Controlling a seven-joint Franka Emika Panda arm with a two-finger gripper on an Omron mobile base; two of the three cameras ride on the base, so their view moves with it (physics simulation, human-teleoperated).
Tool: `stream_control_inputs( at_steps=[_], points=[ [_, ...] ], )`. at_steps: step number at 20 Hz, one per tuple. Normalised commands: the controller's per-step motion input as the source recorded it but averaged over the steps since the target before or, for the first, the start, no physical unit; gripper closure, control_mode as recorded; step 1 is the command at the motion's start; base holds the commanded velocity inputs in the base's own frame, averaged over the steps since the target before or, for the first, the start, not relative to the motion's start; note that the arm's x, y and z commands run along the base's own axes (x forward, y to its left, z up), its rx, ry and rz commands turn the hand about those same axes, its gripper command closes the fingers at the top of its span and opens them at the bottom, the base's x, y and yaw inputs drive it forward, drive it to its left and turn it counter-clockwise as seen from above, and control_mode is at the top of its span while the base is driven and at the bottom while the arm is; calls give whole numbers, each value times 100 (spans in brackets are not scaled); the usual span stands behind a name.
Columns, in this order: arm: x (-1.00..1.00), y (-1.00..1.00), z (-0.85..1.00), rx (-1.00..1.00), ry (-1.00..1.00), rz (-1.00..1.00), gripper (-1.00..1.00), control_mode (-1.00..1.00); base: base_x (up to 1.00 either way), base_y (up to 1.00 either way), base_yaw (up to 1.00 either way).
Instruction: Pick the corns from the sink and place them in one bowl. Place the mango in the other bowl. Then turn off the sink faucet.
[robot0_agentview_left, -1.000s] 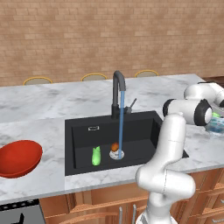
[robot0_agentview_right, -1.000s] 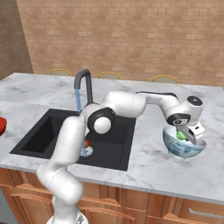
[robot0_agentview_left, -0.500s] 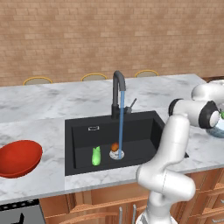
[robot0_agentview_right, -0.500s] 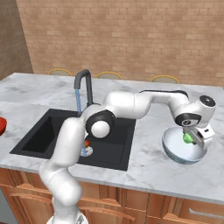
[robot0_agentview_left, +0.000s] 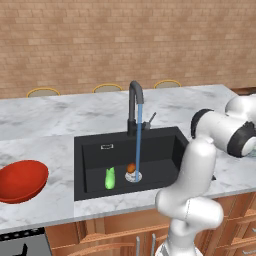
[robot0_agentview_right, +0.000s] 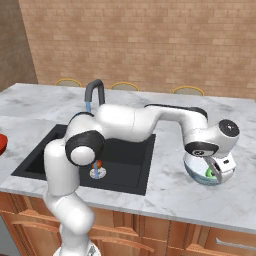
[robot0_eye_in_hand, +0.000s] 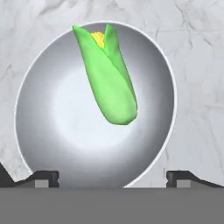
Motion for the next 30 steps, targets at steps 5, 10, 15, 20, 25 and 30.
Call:
stream_control_inputs(
  at_steps=[5,10,15,20,25,30],
  points=[
    [7,53,55,-6,2,-15,-100,-100,0,0,0],
    [-57,31,79,-4,0,-9,-100,-100,0,0,0],
    [-73,61,76,-7,0,-2,-100,-100,0,0,0],
    [-68,73,69,-8,0,0,-100,-100,0,0,0],
    [-53,79,57,-9,0,0,-100,-100,0,0,0],
    [-38,87,28,-8,0,0,-100,-100,0,0,0]
  ],
)
